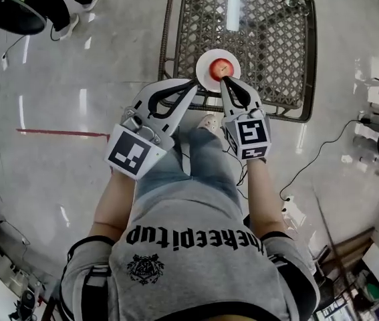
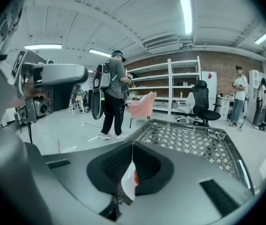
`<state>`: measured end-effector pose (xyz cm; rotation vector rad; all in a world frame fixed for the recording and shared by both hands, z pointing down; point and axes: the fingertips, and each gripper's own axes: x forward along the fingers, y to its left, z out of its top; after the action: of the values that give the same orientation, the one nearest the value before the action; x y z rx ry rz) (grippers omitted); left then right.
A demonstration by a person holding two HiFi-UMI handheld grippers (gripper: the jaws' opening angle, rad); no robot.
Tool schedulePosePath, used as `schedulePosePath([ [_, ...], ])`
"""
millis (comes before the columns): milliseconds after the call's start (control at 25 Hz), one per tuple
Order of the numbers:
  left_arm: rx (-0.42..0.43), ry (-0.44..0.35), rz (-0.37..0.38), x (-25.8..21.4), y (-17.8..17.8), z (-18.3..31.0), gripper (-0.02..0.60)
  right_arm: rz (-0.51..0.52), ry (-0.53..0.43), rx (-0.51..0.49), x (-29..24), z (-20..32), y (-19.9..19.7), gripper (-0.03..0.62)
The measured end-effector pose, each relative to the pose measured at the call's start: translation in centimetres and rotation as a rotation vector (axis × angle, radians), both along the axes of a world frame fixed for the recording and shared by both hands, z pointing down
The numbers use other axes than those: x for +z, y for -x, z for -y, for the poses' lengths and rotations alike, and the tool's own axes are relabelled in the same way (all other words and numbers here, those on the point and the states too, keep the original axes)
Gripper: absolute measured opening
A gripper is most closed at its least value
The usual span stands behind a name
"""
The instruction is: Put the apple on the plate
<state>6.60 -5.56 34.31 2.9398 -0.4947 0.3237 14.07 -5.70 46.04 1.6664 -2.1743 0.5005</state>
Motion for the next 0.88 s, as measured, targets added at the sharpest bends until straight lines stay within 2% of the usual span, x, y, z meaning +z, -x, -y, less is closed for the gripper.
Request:
schedulePosePath([
  [320, 0.082, -0.033, -0.039, -2.0, 1.8, -1.4, 0.023, 0.013, -0.062, 0.039, -4.2, -2.4, 2.8, -0.006],
  [880, 0.276, -0.097, -0.083, -4.2, 1.5, -4.0, 0.023, -0.012, -0.21, 0.21, -11.0, -6.0, 3.1, -0.003],
])
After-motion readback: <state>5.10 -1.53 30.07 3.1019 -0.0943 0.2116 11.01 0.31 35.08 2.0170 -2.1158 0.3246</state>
